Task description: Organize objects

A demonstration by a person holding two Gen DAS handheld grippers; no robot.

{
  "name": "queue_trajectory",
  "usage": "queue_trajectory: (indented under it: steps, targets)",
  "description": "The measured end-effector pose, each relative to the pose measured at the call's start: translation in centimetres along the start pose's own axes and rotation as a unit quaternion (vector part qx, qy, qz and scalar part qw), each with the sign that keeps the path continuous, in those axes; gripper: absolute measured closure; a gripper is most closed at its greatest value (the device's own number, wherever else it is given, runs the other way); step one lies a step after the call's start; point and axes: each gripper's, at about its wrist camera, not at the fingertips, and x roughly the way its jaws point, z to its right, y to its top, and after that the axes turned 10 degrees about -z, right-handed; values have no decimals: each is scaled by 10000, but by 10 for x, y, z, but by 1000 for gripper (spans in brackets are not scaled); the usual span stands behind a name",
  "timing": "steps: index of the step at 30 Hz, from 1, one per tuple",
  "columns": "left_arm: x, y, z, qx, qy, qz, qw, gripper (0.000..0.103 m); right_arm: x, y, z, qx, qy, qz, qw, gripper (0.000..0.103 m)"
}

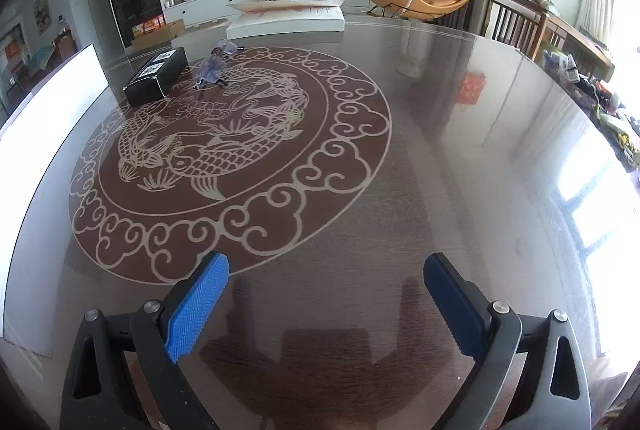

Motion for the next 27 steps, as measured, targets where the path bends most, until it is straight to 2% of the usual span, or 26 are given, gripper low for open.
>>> queue_trajectory:
  steps: [4,9,12,15,20,24,26,27]
  targets:
    - [26,-12,30,303,-135,-291,9990,16,3,-5,1,27,28,-9,10000,4]
    - [66,-25,40,484,82,-611,9969,16,7,-5,-1,-33,-25,-108,9999,2]
    - [89,-33,32,465,248,-674,9963,16,8,-5,-2,-21,-30,-133,9999,0]
    - [112,-37,16,337,437,-908,9943,16,8,-6,-2,-28,-43,-135,9999,0]
    - [142,-29,-13,25,760,-1159,9903,16,8,-6,-2,-27,-43,-135,9999,0]
    - [154,-23,-19,181,1135,-1135,9869,15,9,-5,-2,-18,-49,-140,9999,0]
    - [157,-19,-22,196,1122,-1054,9879,14,10,-3,-3,-1,-61,-146,9999,0]
    - [159,-16,-24,190,1142,-1027,9880,9,12,0,-4,8,-64,-156,9999,0]
